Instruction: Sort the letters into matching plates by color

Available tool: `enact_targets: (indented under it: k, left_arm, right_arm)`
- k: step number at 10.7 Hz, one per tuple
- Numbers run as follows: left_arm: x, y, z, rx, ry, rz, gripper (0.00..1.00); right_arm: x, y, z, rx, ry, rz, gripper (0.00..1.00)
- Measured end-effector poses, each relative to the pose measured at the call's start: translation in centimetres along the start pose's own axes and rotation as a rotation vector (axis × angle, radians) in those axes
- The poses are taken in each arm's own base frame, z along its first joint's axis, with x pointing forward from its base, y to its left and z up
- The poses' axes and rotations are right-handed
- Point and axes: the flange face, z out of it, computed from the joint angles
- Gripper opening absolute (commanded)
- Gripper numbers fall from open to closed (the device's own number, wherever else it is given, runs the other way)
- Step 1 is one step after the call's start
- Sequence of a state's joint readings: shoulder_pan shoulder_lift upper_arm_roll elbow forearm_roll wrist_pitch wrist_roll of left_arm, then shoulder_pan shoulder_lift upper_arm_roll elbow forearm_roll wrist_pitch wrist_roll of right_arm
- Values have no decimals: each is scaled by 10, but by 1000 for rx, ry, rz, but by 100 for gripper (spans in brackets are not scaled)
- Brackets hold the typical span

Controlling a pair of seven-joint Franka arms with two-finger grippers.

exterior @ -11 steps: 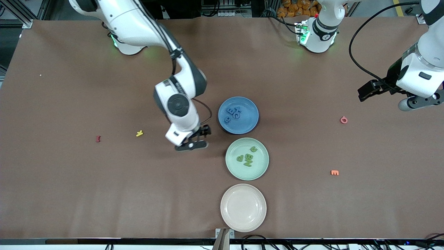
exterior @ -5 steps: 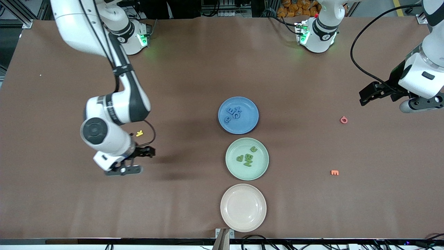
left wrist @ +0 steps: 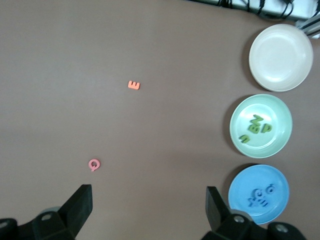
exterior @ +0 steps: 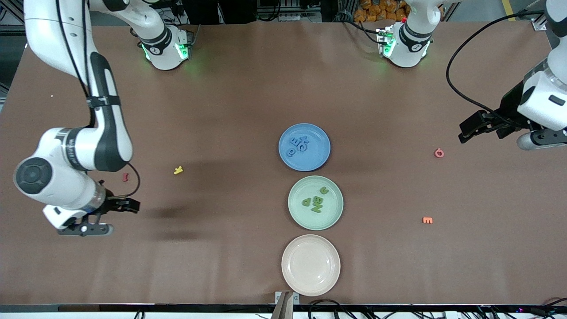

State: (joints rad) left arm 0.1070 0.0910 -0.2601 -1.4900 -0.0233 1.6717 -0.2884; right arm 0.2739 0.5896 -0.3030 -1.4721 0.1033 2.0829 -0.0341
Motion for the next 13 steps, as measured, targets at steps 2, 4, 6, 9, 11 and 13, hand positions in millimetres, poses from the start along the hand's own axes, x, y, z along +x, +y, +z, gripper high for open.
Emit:
enact_targets:
  k: [2, 4, 6, 9, 11, 13]
  left_arm:
    - [6, -7, -8, -28, 36, -19, 100]
    - [7, -7, -10, -31, 41, -20, 100]
    - [6, -5, -10, -32, 41, -16, 100]
    - [6, -3, -10, -33, 41, -13, 100]
    - [5, -2, -10, -33, 40, -11, 100]
    - [5, -1, -9, -33, 40, -9, 100]
  right_arm:
    - [0, 42, -13, -12, 18, 38, 100]
    - [-6, 69, -40, -19, 9, 74, 100]
    - [-20, 79, -85, 3, -32, 90, 100]
    - [-53, 84, -167, 53, -101, 89, 100]
    - [-75, 83, -217, 77, -142, 78, 100]
    - [-96, 81, -260, 98, -139, 66, 100]
